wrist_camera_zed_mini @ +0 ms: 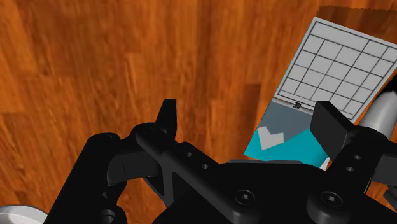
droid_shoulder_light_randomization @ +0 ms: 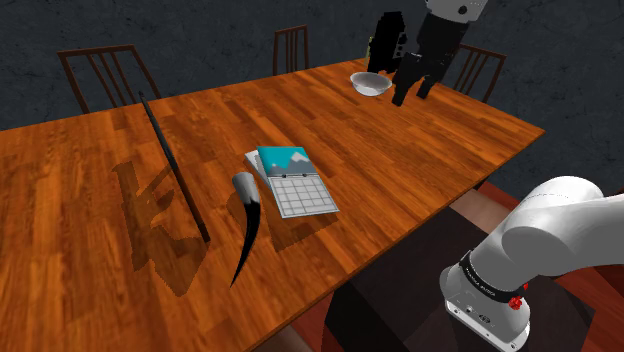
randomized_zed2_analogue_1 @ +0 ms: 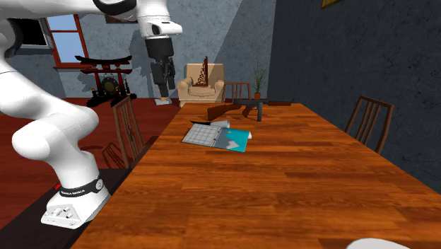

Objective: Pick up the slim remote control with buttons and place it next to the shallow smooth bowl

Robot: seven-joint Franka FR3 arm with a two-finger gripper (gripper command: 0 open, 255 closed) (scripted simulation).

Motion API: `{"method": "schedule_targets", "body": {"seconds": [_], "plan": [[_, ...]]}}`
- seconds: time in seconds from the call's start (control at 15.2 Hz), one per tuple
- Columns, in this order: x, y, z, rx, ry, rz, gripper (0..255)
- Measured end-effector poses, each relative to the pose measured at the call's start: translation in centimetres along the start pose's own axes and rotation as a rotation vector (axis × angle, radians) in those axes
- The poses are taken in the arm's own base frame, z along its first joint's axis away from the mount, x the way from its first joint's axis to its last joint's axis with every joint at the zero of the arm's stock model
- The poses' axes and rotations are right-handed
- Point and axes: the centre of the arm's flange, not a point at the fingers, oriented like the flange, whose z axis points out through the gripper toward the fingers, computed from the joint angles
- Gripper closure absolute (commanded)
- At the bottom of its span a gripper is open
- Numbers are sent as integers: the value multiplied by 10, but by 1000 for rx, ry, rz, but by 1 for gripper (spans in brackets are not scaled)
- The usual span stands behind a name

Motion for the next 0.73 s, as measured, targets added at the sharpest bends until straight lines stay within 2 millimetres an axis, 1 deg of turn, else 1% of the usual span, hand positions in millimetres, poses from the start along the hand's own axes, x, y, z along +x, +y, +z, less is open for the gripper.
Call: {"method": "schedule_targets", "body": {"seconds": [0.07,0.13,0.2,0.33,0.4,0.46,0.66,0.73], "plan": [[0,0,0,0,0,0,0],[5,-4,2,-1,-1,-3,0],[11,-9,10,-3,-3,-7,0],[31,-18,21,-7,-6,-17,0],[39,-25,25,-9,-7,-22,0],[44,-34,34,-12,-10,-27,0],[79,-49,57,-18,-15,-43,0],[86,-55,67,-21,-17,-49,0]]}}
